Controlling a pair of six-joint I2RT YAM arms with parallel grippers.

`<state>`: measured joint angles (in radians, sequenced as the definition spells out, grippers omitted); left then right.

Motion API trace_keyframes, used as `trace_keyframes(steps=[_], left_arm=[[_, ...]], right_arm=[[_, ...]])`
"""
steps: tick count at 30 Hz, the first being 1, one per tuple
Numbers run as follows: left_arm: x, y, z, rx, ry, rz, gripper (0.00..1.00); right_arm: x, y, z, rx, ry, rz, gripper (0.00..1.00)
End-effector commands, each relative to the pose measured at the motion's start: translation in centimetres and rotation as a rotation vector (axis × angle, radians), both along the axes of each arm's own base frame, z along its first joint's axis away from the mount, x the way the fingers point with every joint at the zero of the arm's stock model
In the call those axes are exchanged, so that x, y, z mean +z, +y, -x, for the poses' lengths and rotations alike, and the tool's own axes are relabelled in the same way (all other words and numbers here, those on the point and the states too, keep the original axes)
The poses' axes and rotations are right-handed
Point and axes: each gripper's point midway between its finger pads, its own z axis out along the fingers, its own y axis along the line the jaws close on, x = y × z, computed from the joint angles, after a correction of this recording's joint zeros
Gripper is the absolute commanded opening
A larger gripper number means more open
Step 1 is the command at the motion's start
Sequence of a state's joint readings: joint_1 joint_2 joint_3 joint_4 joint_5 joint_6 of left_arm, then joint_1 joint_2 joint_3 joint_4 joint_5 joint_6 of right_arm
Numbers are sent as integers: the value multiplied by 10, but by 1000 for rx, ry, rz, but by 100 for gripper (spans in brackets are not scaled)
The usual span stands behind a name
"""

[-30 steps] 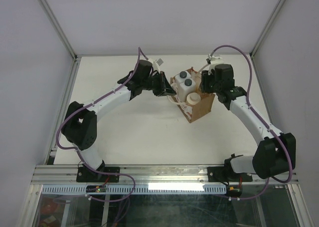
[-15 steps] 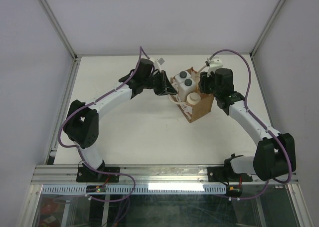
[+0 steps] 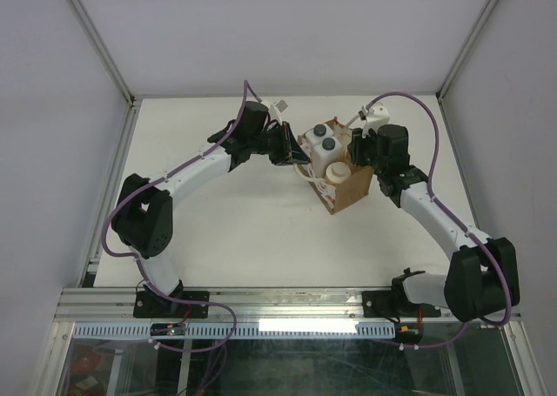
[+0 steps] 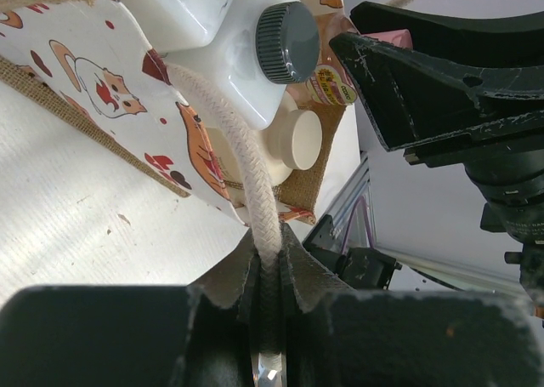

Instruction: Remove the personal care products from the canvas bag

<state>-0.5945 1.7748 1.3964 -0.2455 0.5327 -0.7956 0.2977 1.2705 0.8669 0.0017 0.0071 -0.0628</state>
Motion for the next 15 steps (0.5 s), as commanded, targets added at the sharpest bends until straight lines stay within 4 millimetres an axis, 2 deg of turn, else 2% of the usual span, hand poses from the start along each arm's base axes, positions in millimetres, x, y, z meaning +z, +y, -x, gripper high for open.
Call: trace_keyframes(steps=[1, 6, 15], left_arm=[[21, -3, -4, -7, -41, 40, 0], [21, -2, -2, -3, -42, 38, 0], [22, -2, -3, 3, -42, 40, 0]], right_arm=[[6, -5, 3, -10, -25, 18, 26], [22, 0, 0, -5, -43, -14, 0], [69, -3, -13, -70, -88, -66, 0]])
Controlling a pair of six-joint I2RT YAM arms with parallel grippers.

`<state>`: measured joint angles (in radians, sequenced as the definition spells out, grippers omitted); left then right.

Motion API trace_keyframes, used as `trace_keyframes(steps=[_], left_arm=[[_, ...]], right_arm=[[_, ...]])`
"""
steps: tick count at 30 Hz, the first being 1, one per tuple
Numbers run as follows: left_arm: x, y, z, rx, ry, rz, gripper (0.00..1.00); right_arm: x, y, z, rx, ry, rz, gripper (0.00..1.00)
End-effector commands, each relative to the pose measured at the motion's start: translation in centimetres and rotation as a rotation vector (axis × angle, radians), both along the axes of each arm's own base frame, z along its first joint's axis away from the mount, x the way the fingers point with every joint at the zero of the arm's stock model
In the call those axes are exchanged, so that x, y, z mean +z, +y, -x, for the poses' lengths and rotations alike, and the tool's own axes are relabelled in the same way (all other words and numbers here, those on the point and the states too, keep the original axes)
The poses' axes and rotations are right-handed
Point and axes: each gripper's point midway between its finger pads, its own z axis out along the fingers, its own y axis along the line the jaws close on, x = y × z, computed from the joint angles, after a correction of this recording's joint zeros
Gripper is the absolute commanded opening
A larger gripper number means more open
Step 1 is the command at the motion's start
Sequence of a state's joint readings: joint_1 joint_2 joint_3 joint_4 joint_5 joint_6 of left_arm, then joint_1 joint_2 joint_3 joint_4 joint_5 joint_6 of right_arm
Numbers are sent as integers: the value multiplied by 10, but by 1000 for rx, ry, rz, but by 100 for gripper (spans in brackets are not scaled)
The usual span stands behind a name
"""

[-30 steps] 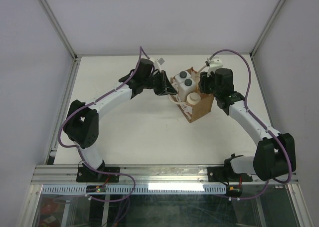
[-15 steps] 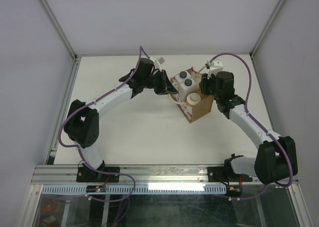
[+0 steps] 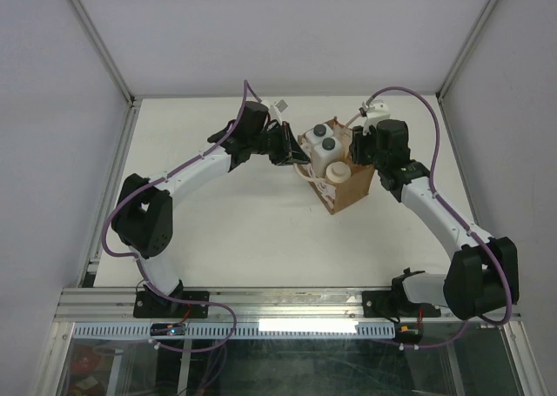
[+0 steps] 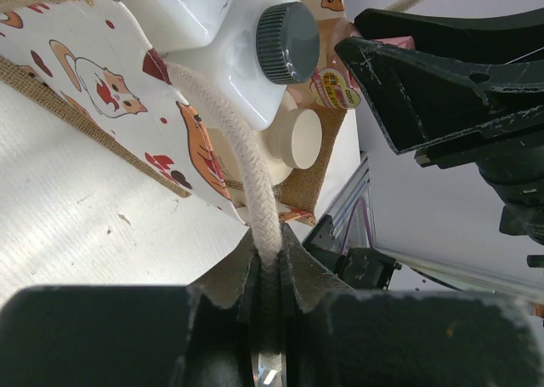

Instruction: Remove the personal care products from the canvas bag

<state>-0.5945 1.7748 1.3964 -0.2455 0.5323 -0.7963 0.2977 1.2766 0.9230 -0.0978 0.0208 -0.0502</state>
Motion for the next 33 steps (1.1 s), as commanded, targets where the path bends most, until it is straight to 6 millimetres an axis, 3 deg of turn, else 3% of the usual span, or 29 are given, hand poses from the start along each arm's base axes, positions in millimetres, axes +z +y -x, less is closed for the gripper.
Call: trace_keyframes(steps=[1, 18, 33], left_arm=[[22, -2, -3, 3, -42, 41, 0], [20, -1, 0, 2, -45, 47, 0], [18, -4, -2, -8, -37, 50, 0]], right_arm=[[70, 1, -16, -55, -140, -79, 0], [119, 10, -30, -108, -175, -111, 0], [181, -4, -10, -252, -146, -182, 0]])
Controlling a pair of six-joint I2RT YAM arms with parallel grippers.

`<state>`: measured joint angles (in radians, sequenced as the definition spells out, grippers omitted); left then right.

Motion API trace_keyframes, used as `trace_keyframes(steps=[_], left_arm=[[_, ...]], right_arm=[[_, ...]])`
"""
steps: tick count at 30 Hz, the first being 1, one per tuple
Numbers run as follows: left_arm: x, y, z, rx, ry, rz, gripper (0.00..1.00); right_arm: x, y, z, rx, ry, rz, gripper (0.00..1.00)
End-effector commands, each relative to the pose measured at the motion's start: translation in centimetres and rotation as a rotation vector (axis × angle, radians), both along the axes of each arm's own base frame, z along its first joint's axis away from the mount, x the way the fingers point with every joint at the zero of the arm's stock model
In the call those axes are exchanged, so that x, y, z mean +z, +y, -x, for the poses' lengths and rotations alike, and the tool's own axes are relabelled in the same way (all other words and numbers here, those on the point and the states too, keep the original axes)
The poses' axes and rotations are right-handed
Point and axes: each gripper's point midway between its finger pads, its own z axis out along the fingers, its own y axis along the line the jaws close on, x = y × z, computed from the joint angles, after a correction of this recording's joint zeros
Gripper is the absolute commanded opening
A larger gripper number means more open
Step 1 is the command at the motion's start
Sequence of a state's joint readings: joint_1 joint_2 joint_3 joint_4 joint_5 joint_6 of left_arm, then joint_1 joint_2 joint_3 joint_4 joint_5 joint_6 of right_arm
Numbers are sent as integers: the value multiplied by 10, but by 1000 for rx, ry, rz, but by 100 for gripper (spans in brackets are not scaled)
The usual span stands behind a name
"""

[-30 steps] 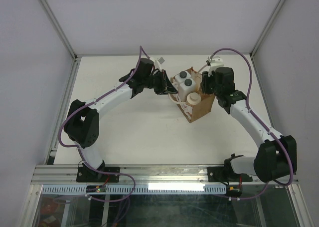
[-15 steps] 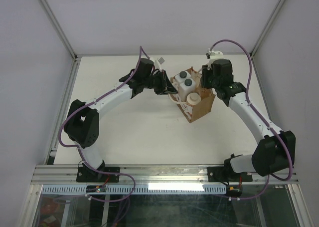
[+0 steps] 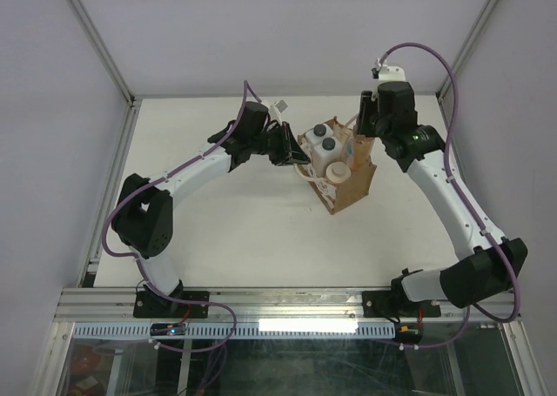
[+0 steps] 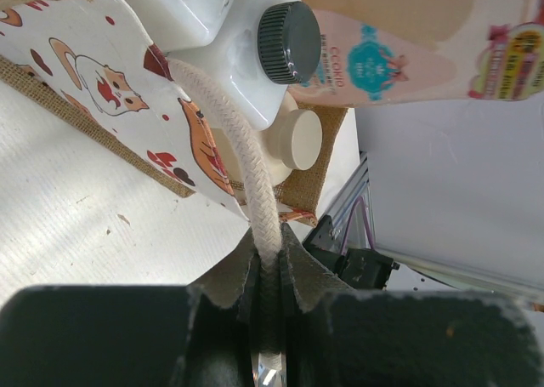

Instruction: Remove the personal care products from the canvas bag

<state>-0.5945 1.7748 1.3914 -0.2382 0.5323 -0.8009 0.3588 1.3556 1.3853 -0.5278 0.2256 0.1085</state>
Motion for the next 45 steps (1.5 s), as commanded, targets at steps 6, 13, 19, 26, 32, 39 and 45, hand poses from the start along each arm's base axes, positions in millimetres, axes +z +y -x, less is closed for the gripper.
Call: trace_keyframes(steps=[6, 13, 19, 26, 32, 39, 45], left_arm=[[18, -4, -3, -12, -38, 48, 0], [22, -4, -3, -11, -46, 52, 0], [24, -4, -2, -13, -48, 56, 0], [28, -4, -1, -21, -53, 61, 0], [26, -3, -3, -39, -54, 53, 0], [25, -1, -6, -64, -62, 39, 0], [23, -1, -5, -89, -70, 28, 0]], right_arm=[[115, -9, 4, -107, -193, -186, 0], [146, -26, 13, -148, -213, -193, 0], [167, -49, 23, -197, -248, -142, 0], [161, -87, 21, -289, -255, -41, 0], [151, -119, 6, -357, -265, -13, 0], [123, -150, -35, -404, -307, 13, 0], [92, -154, -73, -327, -375, 34, 0]])
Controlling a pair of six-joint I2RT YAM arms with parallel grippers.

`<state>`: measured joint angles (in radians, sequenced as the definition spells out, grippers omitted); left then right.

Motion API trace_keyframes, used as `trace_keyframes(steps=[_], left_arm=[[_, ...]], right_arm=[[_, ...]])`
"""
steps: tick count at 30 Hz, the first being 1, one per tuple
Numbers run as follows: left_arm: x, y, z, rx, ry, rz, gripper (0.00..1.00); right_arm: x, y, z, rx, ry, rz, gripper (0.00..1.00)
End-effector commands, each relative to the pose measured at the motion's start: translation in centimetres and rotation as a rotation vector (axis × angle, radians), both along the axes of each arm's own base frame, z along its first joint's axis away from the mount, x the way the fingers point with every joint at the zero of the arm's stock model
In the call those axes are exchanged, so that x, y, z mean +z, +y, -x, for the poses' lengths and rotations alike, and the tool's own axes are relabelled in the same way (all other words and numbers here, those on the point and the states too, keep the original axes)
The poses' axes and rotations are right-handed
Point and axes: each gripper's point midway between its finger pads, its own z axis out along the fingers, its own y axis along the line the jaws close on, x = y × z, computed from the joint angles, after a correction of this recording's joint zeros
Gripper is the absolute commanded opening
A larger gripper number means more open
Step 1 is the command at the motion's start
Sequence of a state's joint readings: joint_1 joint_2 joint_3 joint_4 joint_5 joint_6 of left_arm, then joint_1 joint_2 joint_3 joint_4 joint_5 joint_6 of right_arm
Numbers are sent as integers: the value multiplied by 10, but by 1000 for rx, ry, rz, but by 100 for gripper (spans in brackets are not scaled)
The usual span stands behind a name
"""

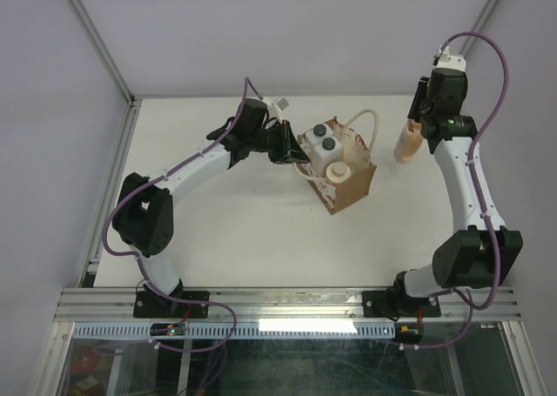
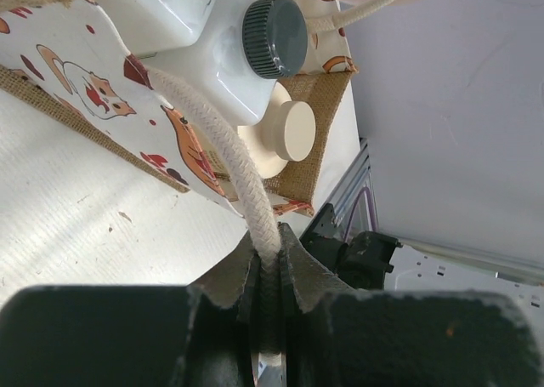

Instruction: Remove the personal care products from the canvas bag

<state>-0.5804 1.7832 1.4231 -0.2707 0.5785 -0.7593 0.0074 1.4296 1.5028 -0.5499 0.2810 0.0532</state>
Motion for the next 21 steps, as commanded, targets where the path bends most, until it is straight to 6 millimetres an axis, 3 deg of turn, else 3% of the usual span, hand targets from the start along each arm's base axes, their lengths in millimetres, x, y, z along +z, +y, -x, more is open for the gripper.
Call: trace_keyframes(steps=[1, 11, 21], left_arm=[[18, -2, -6, -47, -59, 19, 0], [18, -1, -8, -58, -73, 0, 0], [18, -1, -10, -64, -77, -9, 0]], right_arm=[[69, -6, -47, 57, -363, 31, 0], [10, -22, -92, 78, -297, 10, 0], [-30, -25, -104, 114, -209, 21, 0]])
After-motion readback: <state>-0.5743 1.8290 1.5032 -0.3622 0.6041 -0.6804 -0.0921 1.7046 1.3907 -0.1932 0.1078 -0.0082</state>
